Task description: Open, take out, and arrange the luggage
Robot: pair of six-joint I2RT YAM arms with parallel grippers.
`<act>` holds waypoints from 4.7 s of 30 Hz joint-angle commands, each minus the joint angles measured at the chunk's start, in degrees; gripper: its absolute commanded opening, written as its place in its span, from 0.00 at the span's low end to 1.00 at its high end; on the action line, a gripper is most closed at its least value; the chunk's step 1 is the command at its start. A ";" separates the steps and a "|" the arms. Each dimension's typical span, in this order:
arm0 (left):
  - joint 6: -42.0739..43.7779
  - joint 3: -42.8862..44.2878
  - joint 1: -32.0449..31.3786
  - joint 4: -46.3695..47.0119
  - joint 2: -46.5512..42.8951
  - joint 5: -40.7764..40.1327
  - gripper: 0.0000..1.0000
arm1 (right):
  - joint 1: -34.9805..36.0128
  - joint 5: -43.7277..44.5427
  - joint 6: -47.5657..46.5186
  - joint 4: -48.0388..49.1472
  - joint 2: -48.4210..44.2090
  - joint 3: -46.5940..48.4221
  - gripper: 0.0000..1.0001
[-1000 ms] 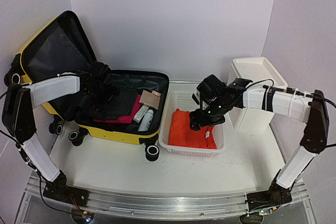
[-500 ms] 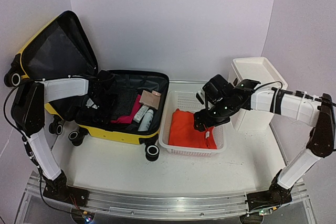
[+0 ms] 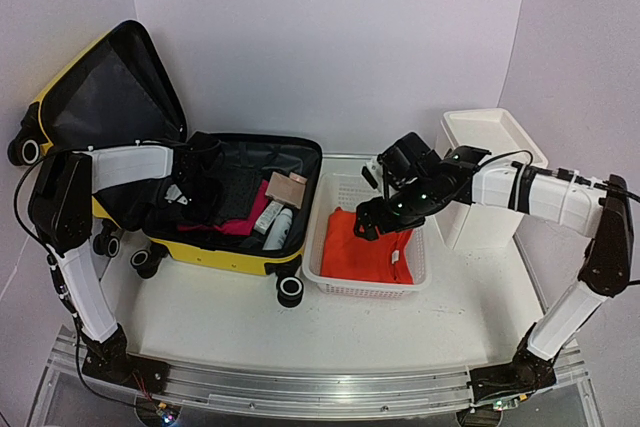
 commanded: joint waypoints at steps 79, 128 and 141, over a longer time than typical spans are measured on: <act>9.34 -1.44 3.75 8.24 -9.41 14.59 0.00 | 4.98 -23.97 -51.46 27.19 46.13 48.64 0.89; 13.47 -2.61 4.92 9.52 -14.76 21.37 0.00 | 5.16 -23.64 -69.37 39.83 72.61 79.84 0.74; 15.39 -2.79 4.92 9.67 -15.01 24.25 0.00 | 5.64 -24.89 -70.96 41.50 74.61 81.90 0.47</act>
